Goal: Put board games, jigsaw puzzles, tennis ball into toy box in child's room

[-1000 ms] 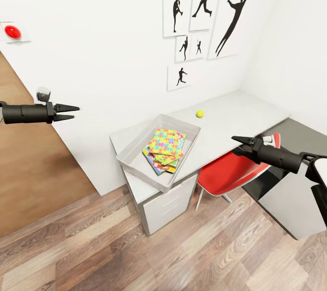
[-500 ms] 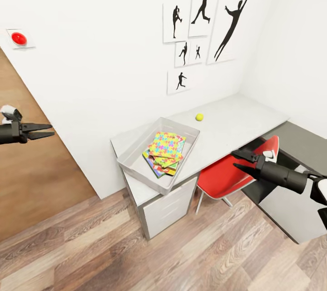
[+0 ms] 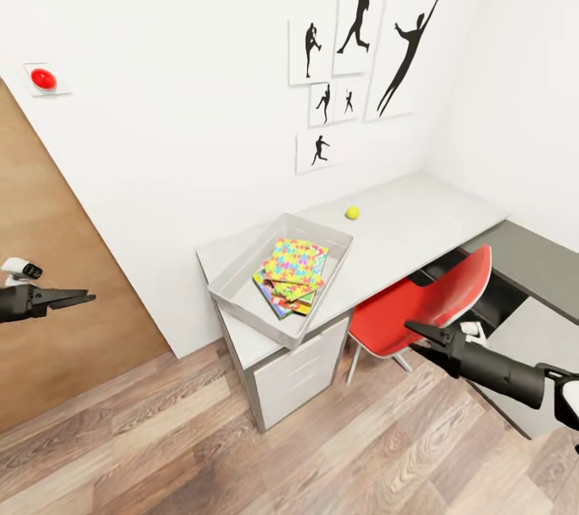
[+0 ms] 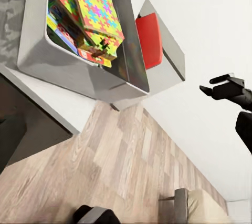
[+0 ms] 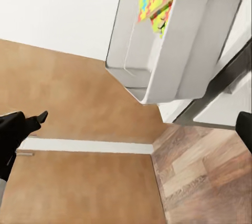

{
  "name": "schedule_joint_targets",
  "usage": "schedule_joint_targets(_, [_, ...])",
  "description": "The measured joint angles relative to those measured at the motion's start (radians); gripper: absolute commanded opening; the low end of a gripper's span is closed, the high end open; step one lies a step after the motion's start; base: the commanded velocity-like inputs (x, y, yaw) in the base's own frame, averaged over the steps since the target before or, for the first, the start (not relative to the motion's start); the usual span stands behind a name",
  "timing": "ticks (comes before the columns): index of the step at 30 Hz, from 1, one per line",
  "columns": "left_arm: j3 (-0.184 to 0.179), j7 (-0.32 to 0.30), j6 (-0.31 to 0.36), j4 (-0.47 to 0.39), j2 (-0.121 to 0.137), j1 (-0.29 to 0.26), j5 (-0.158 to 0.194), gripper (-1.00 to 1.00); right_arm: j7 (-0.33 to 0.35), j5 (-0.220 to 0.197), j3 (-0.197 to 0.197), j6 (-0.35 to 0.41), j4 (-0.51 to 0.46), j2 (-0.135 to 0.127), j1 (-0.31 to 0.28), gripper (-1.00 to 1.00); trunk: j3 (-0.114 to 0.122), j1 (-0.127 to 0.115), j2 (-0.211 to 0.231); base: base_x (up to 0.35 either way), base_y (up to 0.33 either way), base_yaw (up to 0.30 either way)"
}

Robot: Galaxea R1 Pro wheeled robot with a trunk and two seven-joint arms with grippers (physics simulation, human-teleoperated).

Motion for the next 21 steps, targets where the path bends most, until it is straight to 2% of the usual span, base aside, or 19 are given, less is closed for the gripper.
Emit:
schedule_joint_targets(2, [0.001,0.000,-0.030,0.000,-0.005,0.033,0.001,1.00,0.024,0.018,0.000,-0.051,-0.001,0.000,0.047,1.00,0.003,0.000,0.000,0.000,0.000,0.000])
schedule_joint_targets(3, [0.004,0.000,-0.046,0.000,-0.010,0.046,0.004,1.00,0.054,0.042,0.000,-0.088,-0.001,0.000,0.072,1.00,0.005,0.000,0.000,0.000,-0.020,0.000])
schedule_joint_targets(6, [0.010,0.000,-0.059,-0.003,-0.018,0.058,0.012,1.00,0.125,0.099,-0.001,-0.141,0.000,-0.002,0.097,1.00,0.010,0.000,0.000,0.000,-0.112,0.000])
schedule_joint_targets(7, [0.012,0.000,-0.061,-0.006,-0.020,0.060,0.014,1.00,0.187,0.148,-0.002,-0.173,0.000,-0.004,0.106,1.00,0.012,0.000,0.000,0.000,-0.202,0.000])
schedule_joint_targets(11, [0.029,-0.001,-0.064,-0.020,-0.025,0.067,0.020,1.00,0.330,0.265,-0.006,-0.236,0.003,-0.004,0.116,1.00,0.018,0.000,0.000,0.000,-0.246,0.000])
schedule_joint_targets(12, [0.034,-0.001,-0.064,-0.023,-0.026,0.068,0.021,1.00,0.397,0.322,-0.009,-0.263,0.006,-0.002,0.118,1.00,0.020,0.000,0.000,0.000,-0.277,0.004])
schedule_joint_targets(15, [0.039,-0.001,-0.065,-0.026,-0.028,0.069,0.021,1.00,0.484,0.403,-0.012,-0.298,0.009,-0.001,0.120,1.00,0.025,0.000,0.000,0.011,-0.287,0.026])
schedule_joint_targets(16, [0.040,-0.001,-0.064,-0.027,-0.029,0.069,0.022,1.00,0.526,0.443,-0.013,-0.314,0.010,0.000,0.121,1.00,0.027,0.000,0.000,0.037,-0.295,0.048])
schedule_joint_targets(18, [0.042,-0.001,-0.064,-0.029,-0.029,0.070,0.022,1.00,0.566,0.481,-0.013,-0.330,0.012,0.001,0.121,1.00,0.030,0.000,0.000,0.055,-0.300,0.060])
schedule_joint_targets(21, [0.045,-0.001,-0.063,-0.031,-0.029,0.070,0.022,1.00,0.590,0.505,-0.017,-0.340,0.013,0.001,0.122,1.00,0.035,0.000,0.000,0.066,-0.304,0.067])
